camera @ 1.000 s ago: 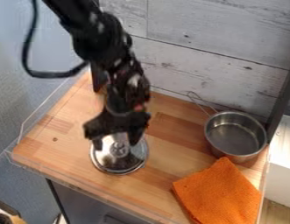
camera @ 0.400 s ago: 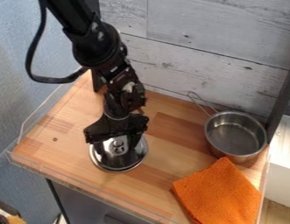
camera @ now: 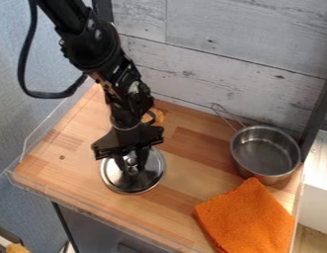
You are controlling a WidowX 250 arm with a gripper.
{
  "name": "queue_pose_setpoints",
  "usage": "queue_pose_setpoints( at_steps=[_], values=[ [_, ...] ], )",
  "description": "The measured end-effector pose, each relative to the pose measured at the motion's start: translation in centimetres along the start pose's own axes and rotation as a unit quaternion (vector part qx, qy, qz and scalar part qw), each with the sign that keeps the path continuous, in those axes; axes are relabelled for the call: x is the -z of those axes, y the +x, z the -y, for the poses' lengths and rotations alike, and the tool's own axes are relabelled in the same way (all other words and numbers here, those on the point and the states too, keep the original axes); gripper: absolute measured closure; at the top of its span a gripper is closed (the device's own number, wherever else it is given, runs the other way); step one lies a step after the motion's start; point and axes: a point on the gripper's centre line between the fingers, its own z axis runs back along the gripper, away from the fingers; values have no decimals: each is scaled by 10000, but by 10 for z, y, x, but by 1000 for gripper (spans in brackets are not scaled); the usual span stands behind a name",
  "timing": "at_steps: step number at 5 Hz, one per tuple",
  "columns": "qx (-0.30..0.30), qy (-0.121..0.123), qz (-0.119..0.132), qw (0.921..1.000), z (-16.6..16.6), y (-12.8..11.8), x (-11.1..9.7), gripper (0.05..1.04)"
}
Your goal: Pick the silver lid and cover the silver pot at the top right corner of the table
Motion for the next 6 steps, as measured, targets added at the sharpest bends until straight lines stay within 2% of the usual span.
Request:
queue_pose_setpoints(
  at_steps=[1, 3, 5, 6],
  values=[
    [-29, -2, -10, 10000, 0, 2, 0, 802],
    [-297, 284, 96, 9991, -12, 1, -4, 802],
    [-327, 114, 377, 9987, -3, 4, -52, 802],
    [-314, -67, 273, 9991, 5, -1, -65, 802]
  ],
)
